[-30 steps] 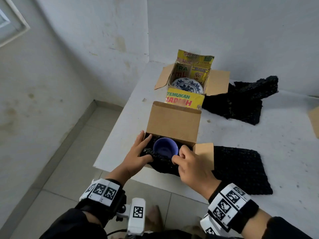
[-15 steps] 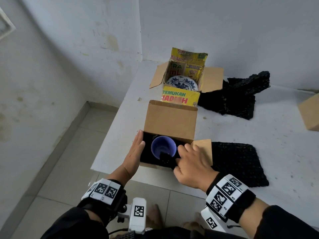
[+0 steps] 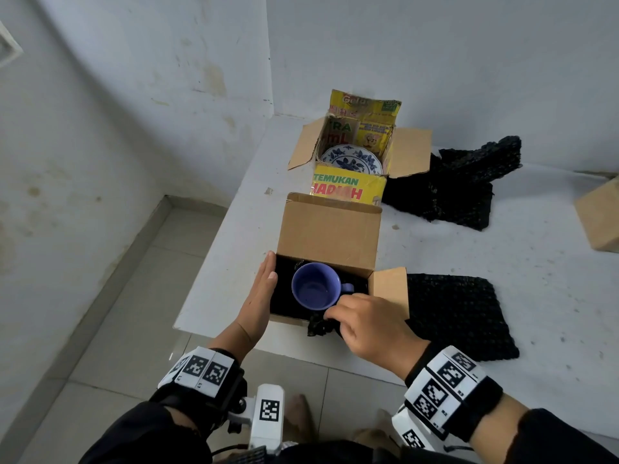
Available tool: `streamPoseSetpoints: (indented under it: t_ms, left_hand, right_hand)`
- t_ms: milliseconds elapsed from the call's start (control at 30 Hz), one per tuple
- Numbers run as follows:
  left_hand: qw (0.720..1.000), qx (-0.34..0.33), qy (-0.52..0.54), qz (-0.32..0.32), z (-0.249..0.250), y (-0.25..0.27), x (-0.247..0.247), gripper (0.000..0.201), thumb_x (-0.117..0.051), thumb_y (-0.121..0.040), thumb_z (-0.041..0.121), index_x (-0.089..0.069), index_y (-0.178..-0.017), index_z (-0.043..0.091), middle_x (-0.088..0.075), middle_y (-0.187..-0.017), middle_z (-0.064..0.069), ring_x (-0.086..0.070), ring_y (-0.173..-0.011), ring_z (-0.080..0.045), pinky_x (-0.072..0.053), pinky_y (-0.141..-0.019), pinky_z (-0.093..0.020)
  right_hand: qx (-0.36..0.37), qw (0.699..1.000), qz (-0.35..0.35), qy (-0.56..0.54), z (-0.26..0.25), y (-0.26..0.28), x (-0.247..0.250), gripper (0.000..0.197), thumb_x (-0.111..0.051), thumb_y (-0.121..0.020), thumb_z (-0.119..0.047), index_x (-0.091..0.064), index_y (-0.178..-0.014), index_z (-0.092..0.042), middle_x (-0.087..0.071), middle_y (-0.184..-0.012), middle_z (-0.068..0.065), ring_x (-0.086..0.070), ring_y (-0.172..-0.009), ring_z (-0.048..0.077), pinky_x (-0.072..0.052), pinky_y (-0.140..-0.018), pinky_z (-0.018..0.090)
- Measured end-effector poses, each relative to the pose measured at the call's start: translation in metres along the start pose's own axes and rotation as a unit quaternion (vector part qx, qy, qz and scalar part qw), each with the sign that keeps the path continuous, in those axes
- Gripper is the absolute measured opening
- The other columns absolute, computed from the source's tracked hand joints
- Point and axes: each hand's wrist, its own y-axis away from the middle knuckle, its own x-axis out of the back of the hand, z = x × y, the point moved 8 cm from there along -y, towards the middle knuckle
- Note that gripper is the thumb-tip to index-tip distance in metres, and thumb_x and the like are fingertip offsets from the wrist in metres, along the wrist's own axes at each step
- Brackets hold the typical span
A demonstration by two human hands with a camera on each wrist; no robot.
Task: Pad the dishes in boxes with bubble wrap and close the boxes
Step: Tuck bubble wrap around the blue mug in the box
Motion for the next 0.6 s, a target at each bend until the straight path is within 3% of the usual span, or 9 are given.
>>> streamPoseSetpoints:
  t_ms: [67,167,233,333,433,600]
  left_hand:
    - [1.000,0.004,0.013,0.002,-0.002,-0.001,0.001,0.072,-0.022,-0.087,0.052,-0.010,-0.151,0.023,-0.008,-0.158,0.011,-0.008,-0.144,-0.002,-0.009,-0.121,-0.032]
    - [1.000,0.003,0.026,0.001,-0.001,-0.001,0.000,0.072,-0.022,-0.087,0.054,-0.012,-0.152,0.024,-0.011,-0.158,0.011,-0.011,-0.144,-0.002,-0.011,-0.121,-0.032]
    - [0.999,0.002,0.032,0.005,-0.003,-0.001,0.000,0.072,-0.022,-0.087,0.055,-0.013,-0.152,0.024,-0.013,-0.158,0.011,-0.013,-0.144,-0.002,-0.011,-0.121,-0.032]
    - [0.999,-0.001,0.035,-0.001,-0.006,-0.002,0.001,0.075,-0.025,-0.086,0.064,-0.016,-0.151,0.028,-0.018,-0.157,0.012,-0.017,-0.143,-0.002,-0.014,-0.121,-0.036]
    - [0.999,-0.004,0.036,-0.002,-0.008,-0.004,0.001,0.071,-0.025,-0.087,0.063,-0.018,-0.151,0.030,-0.022,-0.156,0.012,-0.020,-0.143,-0.002,-0.015,-0.120,-0.039]
    - [1.000,-0.007,0.030,0.005,-0.006,-0.003,0.002,0.066,-0.024,-0.090,0.057,-0.021,-0.150,0.029,-0.025,-0.156,0.011,-0.022,-0.142,-0.003,-0.017,-0.120,-0.039]
  right_hand:
    - [-0.017,0.999,-0.048,-0.007,0.000,0.000,-0.008,0.049,-0.026,-0.079,-0.033,-0.067,-0.103,-0.018,-0.068,-0.096,-0.002,-0.060,-0.087,0.020,-0.052,-0.067,0.036]
    - [-0.035,0.996,-0.086,0.013,-0.002,0.003,-0.012,0.067,-0.011,-0.080,-0.047,-0.063,-0.110,-0.017,-0.066,-0.106,-0.001,-0.054,-0.101,0.020,-0.044,-0.087,0.038]
    - [-0.053,0.993,-0.103,0.033,0.000,0.002,-0.013,0.069,-0.007,-0.086,-0.050,-0.063,-0.112,-0.021,-0.065,-0.111,-0.006,-0.051,-0.106,0.018,-0.037,-0.092,0.037]
    - [-0.105,0.979,-0.169,0.046,0.002,0.000,-0.022,0.054,-0.013,-0.097,-0.051,-0.057,-0.117,-0.028,-0.055,-0.125,-0.009,-0.042,-0.116,0.021,-0.027,-0.097,0.041]
    - [-0.140,0.966,-0.210,0.050,0.001,-0.001,-0.033,0.059,-0.008,-0.095,-0.057,-0.052,-0.124,-0.030,-0.045,-0.135,-0.007,-0.035,-0.124,0.028,-0.020,-0.102,0.047]
    - [-0.137,0.977,-0.161,0.023,0.001,0.000,-0.029,0.054,-0.015,-0.096,-0.058,-0.052,-0.126,-0.030,-0.050,-0.134,-0.006,-0.039,-0.123,0.030,-0.011,-0.111,0.052]
